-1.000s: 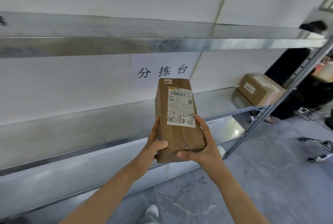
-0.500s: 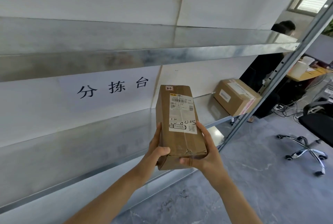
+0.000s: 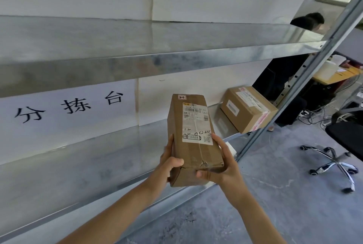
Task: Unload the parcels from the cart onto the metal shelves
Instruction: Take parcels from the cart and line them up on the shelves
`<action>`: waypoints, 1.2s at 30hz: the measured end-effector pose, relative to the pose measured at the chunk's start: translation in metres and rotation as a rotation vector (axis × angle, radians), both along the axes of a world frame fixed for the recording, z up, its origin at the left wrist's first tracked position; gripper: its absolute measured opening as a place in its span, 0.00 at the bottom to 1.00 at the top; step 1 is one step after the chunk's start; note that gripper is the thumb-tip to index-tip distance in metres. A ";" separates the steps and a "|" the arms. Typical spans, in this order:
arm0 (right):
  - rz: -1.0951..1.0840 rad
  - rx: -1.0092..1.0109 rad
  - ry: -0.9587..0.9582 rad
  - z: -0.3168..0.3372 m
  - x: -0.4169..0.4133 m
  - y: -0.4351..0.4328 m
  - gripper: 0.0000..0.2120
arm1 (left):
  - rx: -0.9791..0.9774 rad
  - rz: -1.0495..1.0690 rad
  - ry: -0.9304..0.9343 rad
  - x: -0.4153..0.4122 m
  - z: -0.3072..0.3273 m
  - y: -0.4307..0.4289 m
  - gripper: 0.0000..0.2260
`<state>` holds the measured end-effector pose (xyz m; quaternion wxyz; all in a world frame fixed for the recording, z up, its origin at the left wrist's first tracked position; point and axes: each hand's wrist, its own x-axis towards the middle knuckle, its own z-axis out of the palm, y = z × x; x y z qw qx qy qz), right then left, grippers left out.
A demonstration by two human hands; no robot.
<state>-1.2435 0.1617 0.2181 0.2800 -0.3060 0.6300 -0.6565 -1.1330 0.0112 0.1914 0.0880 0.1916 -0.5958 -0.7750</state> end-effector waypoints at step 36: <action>-0.048 0.162 0.132 -0.050 -0.288 0.079 0.32 | -0.030 0.300 -0.178 -0.285 -0.053 0.110 0.38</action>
